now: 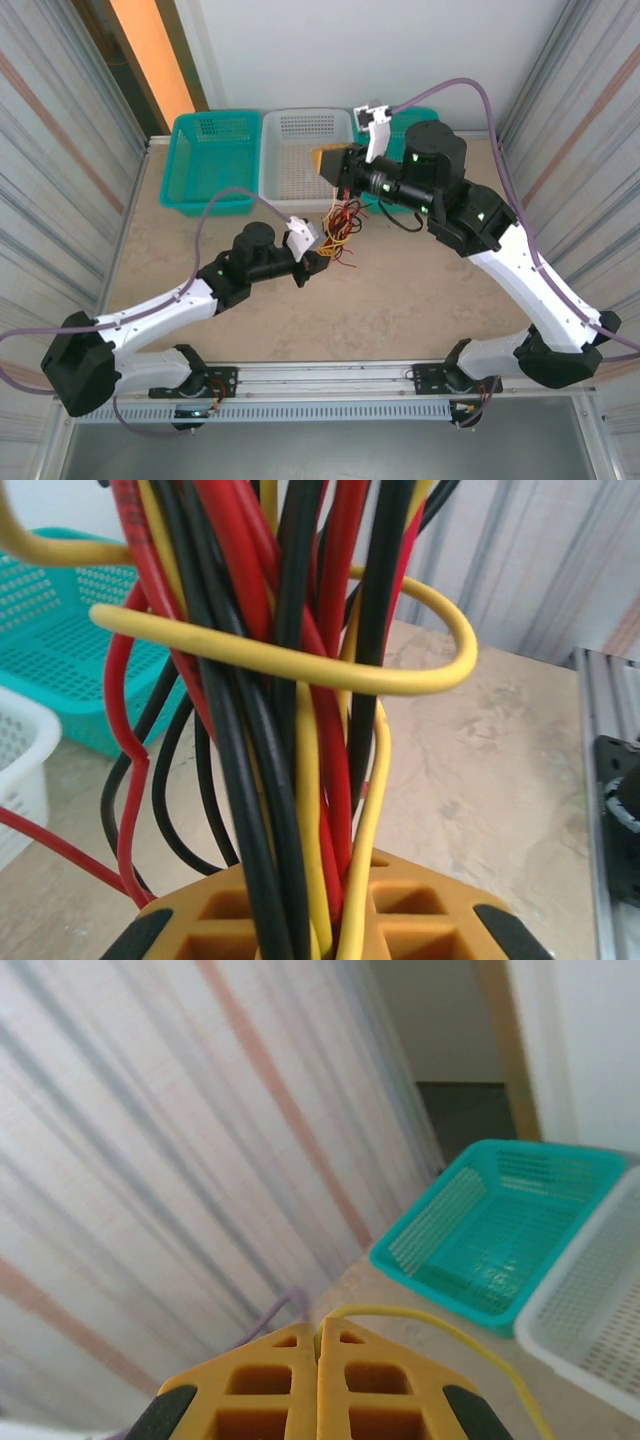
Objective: Untangle the cables
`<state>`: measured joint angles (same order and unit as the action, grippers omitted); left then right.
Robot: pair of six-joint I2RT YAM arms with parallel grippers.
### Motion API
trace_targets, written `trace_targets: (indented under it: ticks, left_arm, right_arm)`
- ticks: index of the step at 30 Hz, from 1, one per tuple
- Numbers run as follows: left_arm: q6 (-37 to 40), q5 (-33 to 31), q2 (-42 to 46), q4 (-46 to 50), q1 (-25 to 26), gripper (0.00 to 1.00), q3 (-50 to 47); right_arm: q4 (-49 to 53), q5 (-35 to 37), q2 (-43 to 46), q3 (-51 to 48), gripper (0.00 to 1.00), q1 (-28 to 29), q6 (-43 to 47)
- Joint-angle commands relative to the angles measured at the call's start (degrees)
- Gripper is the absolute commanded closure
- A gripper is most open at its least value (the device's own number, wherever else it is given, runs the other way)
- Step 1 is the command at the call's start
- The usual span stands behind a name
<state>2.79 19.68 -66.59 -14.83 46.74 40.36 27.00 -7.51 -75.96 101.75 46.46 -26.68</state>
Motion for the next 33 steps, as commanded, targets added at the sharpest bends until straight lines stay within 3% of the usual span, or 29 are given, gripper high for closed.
trace_targets:
  ticks: [1, 6, 14, 20, 24, 28, 33]
  left_arm:
    - [0.99, 6.46, 2.93, -4.38, 0.28, 1.00, -0.89]
    - [0.65, 9.89, 4.26, -4.07, 0.22, 1.00, -1.05]
    - [-0.83, 9.35, 7.41, -7.32, -1.05, 1.00, -3.02]
    - [-7.05, 10.55, 10.51, -13.02, -6.10, 1.00, -5.04]
    - [-16.40, 11.03, 12.06, -17.58, -12.47, 1.00, -6.24]
    - [-23.59, 7.97, 13.21, -19.03, -17.87, 1.00, -6.52]
    - [-24.21, -1.40, 13.91, -14.06, -19.23, 1.00, -5.03]
  right_arm:
    - [-0.02, -1.50, -1.02, 1.88, 1.00, -4.92, -3.37]
    - [0.78, -1.11, -1.85, -0.79, 1.00, -10.43, -6.82]
    - [0.04, -3.58, 0.56, -10.27, 1.00, -22.06, -15.03]
    - [-0.46, -4.39, 2.74, -18.43, 1.00, -28.10, -18.61]
    - [-0.93, -4.96, 4.81, -22.51, 1.00, -30.52, -19.90]
    - [-0.65, -5.05, 6.81, -24.93, 1.00, -30.81, -19.91]
    - [0.13, -6.05, 9.27, -26.94, 1.00, -30.68, -19.77]
